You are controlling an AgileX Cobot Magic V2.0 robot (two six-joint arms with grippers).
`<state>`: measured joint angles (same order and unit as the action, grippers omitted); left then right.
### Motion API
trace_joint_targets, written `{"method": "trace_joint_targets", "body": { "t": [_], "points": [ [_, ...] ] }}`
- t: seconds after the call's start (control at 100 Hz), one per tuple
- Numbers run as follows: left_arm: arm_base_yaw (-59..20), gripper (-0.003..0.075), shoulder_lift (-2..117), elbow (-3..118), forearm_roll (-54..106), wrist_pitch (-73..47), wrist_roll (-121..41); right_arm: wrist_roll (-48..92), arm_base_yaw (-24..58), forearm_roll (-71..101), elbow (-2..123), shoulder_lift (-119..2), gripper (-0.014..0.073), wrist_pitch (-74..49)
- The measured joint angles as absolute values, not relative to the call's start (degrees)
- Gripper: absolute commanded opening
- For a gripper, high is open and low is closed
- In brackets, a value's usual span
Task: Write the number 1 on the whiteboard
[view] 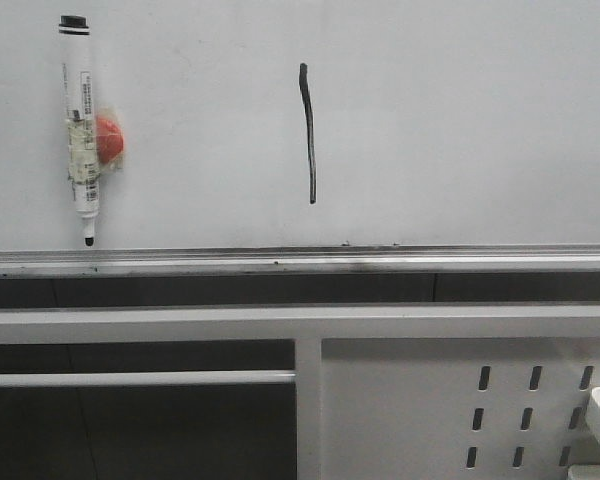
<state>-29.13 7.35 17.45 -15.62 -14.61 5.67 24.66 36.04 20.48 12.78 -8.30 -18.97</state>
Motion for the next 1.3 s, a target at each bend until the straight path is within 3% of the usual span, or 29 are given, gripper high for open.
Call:
{"method": "trace_joint_targets", "body": {
  "t": [0.23, 0.54, 0.97, 1.15, 1.3],
  "points": [
    [-29.13, -0.002, -0.25, 17.66, -11.76, -28.17, 5.67, 24.66, 36.04, 20.62, 12.7, -8.26, -0.0059, -19.18],
    [-29.13, -0.002, 0.16, 17.45, -16.49, -30.96, 6.5, 24.66, 36.04, 20.62, 12.7, -8.26, -0.0059, -19.16],
    [-26.57, -0.002, 0.16, 10.84, -42.06, -31.11, 39.43, 24.58, 36.04, 20.62, 12.7, -8.26, -0.0059, -19.2],
    [-20.4, -0.002, 0.16, 9.66, -37.54, -29.86, 38.1, 24.58, 36.04, 20.62, 12.7, -8.26, -0.0059, -19.2],
    [-14.98, -0.002, 0.16, 8.9, -27.46, -23.23, 25.91, 24.58, 36.04, 20.62, 12.7, -8.26, -0.0059, -19.2]
  ]
}}
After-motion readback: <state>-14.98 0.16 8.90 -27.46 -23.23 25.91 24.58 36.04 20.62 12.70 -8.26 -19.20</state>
